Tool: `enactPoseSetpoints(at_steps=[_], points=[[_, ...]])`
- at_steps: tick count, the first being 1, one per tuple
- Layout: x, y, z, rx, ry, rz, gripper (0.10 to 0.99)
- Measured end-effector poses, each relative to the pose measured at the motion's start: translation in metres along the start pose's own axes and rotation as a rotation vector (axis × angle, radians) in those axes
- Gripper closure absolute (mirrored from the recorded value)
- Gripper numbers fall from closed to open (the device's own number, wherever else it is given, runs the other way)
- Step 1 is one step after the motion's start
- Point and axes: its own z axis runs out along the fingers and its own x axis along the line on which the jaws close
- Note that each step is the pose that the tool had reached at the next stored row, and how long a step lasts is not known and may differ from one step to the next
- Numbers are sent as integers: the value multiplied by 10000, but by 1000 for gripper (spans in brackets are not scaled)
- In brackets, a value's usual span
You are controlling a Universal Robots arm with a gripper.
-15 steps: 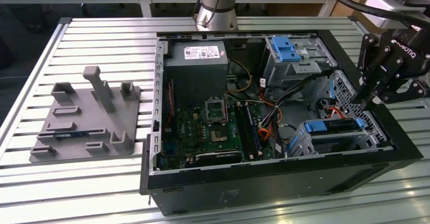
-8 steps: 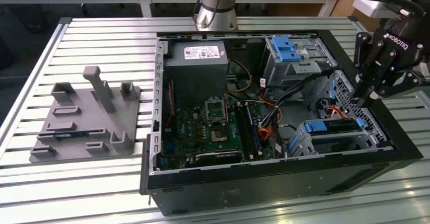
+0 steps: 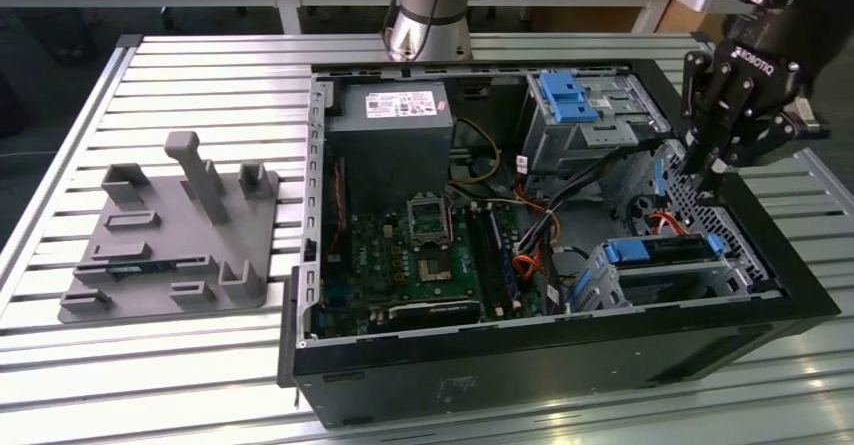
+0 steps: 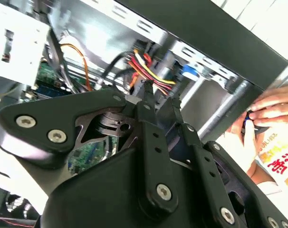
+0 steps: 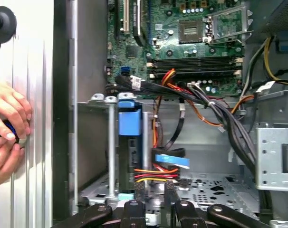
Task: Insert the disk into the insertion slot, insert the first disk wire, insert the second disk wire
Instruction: 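Insert the second disk wire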
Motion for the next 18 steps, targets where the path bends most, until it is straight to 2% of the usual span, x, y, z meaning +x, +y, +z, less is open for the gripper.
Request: enactPoseSetpoints(at_steps=[3, 6, 7, 8, 11, 12, 14, 18], points=[[-142, 2, 7, 1, 96, 2, 784], [-260, 4, 14, 4, 282, 5, 784], [-286, 7, 17, 5, 368, 9, 784], [-297, 10, 18, 2, 508, 13, 784], [-302, 16, 20, -53, 1060, 11, 784], [-304, 19, 20, -63, 1217, 11, 784], [-315, 37, 33, -62, 1385, 14, 784], [-349, 98, 74, -60, 1607, 21, 784]])
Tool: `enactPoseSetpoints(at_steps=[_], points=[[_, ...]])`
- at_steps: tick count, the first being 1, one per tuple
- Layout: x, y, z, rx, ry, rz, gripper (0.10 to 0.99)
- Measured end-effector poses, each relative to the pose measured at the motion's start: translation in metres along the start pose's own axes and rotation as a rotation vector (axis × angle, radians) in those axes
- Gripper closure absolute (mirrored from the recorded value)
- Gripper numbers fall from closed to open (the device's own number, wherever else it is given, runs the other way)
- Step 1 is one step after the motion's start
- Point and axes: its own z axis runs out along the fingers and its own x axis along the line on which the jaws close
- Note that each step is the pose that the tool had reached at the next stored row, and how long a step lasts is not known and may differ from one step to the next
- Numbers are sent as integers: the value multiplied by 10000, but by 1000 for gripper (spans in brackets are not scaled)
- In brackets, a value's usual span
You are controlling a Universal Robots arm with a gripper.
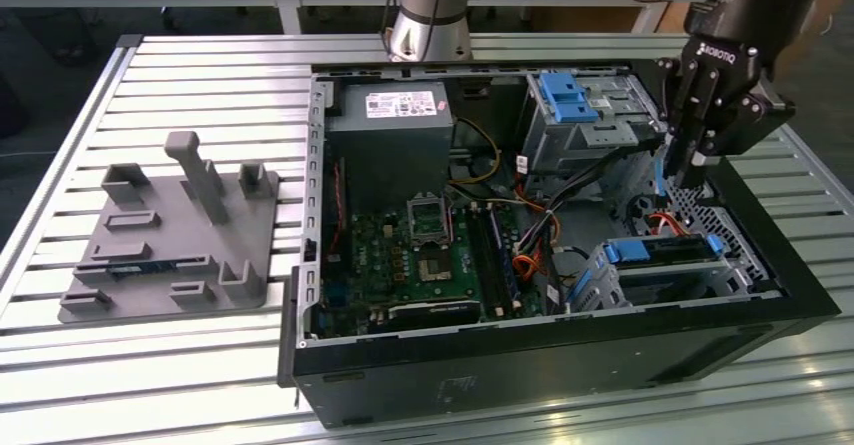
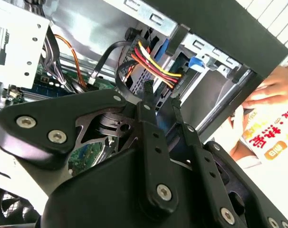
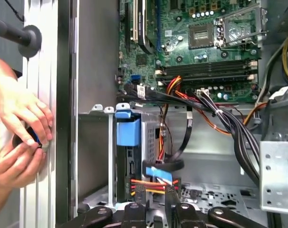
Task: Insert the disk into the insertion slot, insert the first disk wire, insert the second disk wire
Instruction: 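Insert the second disk wire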
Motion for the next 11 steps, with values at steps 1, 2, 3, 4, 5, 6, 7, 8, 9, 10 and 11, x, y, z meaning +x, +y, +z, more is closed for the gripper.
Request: enactPoseSetpoints(at_steps=[1, 2, 3, 4, 5, 6, 7, 8, 9, 10, 11], points=[[-10, 16, 8, 1, 54, 1, 784], [-19, 30, 17, 1, 113, 3, 784], [-24, 41, 24, 2, 173, 5, 784], [-25, 52, 29, 2, 240, 7, 784], [-26, 62, 32, 4, 311, 9, 784], [-27, 73, 35, 4, 371, 11, 784], [-29, 82, 41, 5, 410, 11, 784], [-32, 91, 47, 5, 435, 13, 784], [-35, 96, 52, 5, 442, 13, 784], [-40, 96, 55, 5, 442, 13, 784], [-46, 97, 55, 6, 445, 13, 784]])
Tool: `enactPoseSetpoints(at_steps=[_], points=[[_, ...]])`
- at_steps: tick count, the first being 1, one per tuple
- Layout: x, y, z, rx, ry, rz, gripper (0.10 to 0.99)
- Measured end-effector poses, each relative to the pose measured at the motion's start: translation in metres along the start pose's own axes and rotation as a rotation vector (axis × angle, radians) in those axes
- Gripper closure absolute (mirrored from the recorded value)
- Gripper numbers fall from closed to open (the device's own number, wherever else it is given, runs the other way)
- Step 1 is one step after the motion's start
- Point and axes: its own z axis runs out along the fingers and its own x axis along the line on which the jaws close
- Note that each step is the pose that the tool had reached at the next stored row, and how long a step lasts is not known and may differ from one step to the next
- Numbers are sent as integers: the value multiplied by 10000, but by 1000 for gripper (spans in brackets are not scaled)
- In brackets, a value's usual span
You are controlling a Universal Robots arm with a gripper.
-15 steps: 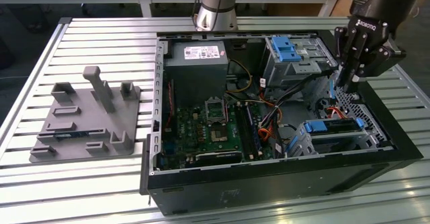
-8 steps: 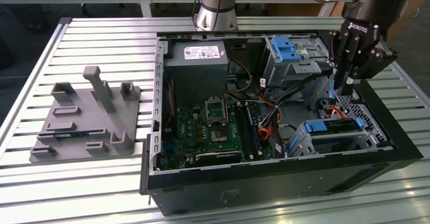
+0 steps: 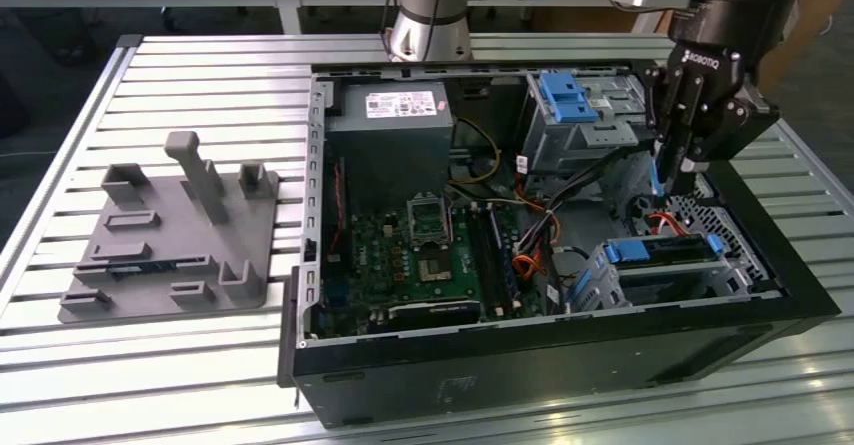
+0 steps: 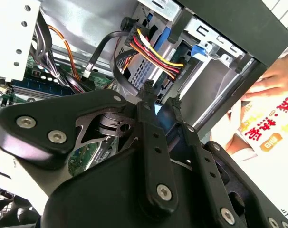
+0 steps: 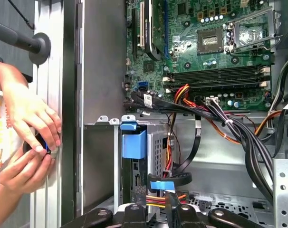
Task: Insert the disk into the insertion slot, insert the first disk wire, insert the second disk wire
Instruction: 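Insert the second disk wire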
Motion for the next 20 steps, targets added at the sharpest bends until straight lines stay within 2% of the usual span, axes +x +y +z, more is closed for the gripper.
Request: enactPoseSetpoints(at_steps=[14, 20], points=[[-113, -5, -44, 14, -6, 6, 784], [-148, -38, -106, 8, -5, 4, 784]])
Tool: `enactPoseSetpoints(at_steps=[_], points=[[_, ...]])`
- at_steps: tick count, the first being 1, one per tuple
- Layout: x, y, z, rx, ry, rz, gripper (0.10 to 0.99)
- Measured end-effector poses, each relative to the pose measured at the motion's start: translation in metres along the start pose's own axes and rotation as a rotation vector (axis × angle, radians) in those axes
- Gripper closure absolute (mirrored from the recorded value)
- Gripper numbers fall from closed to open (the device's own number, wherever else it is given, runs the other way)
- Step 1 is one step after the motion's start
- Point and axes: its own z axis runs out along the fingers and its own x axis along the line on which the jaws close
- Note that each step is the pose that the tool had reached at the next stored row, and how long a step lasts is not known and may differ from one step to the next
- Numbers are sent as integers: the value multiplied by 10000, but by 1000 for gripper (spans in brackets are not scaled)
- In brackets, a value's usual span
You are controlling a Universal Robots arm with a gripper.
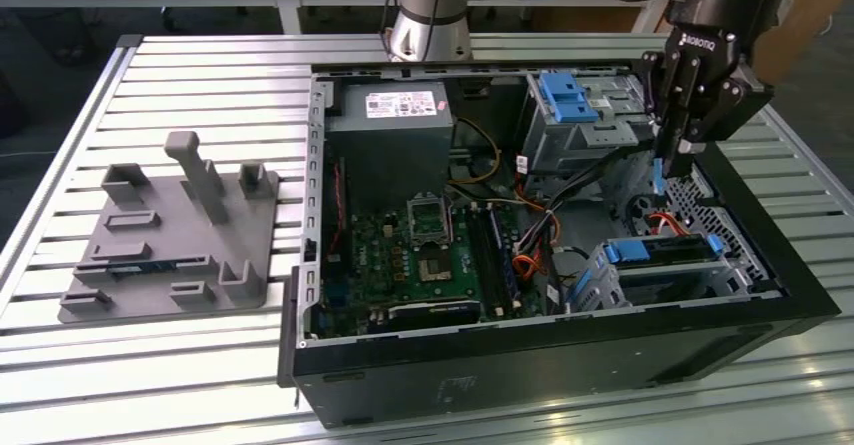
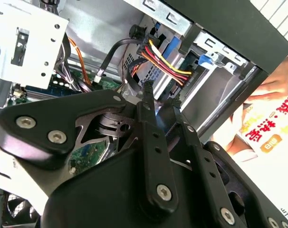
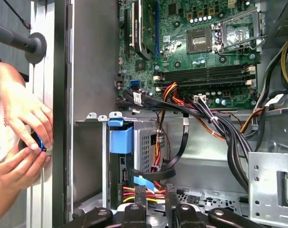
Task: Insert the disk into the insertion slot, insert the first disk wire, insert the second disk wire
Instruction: 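Insert the second disk wire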
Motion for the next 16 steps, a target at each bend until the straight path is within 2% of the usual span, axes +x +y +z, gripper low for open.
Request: enactPoseSetpoints(at_steps=[7, 10, 16], points=[[29, 3, 12, -11, 53, -3, 784], [49, 37, 31, -10, 52, -3, 784], [154, 73, 96, -10, 54, -2, 784]])
